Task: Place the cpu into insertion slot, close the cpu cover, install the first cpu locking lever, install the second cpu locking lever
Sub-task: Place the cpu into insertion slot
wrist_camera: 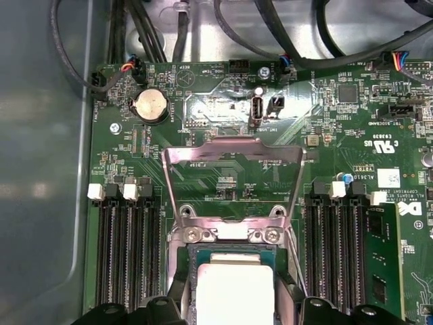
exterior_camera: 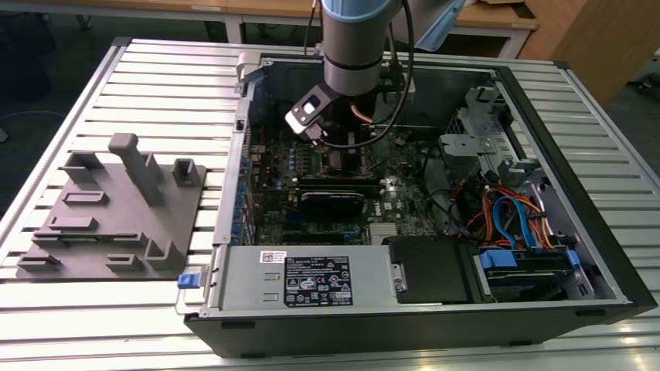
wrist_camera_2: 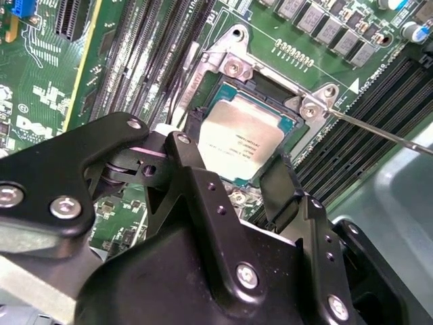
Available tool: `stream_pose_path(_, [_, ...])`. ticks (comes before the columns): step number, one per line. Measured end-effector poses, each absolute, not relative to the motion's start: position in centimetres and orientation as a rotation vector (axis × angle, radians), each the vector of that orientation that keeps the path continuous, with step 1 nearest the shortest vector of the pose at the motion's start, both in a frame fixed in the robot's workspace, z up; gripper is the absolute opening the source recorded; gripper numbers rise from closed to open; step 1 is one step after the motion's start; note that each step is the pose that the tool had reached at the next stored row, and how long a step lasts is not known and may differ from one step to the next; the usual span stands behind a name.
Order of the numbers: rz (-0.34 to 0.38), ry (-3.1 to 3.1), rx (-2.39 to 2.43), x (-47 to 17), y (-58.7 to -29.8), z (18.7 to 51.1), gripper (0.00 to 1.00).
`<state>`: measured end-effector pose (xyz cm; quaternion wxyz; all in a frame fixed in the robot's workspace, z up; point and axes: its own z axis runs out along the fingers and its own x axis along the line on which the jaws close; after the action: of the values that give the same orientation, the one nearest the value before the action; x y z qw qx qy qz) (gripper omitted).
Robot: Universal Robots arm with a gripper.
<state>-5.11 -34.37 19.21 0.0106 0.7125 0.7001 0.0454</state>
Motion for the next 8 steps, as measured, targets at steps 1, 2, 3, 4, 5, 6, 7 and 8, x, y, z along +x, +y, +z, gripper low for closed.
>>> stream_pose_path(1, [0.142,2.185,2.223,-5.1,-34.34,19.21,0.61])
stream_pose_path(2, [0.142,2.185,2.223,-5.1,-34.31,19.21,0.61])
stream_pose_path(3, [0.142,2.185,2.223,-5.09,-34.29,19.21,0.61])
stream_pose_path(4, [0.142,2.185,2.223,-5.08,-34.28,19.21,0.61])
stream_pose_path(5, [0.142,2.185,2.223,-5.06,-34.28,19.21,0.61])
stream_pose_path(6, [0.142,2.185,2.224,-5.04,-34.27,19.21,0.61])
stream_pose_path(7, [0.142,2.185,2.224,-5.02,-34.27,19.2,0.61])
stream_pose_path(8, [0.142,2.185,2.223,-5.02,-34.27,19.21,0.61])
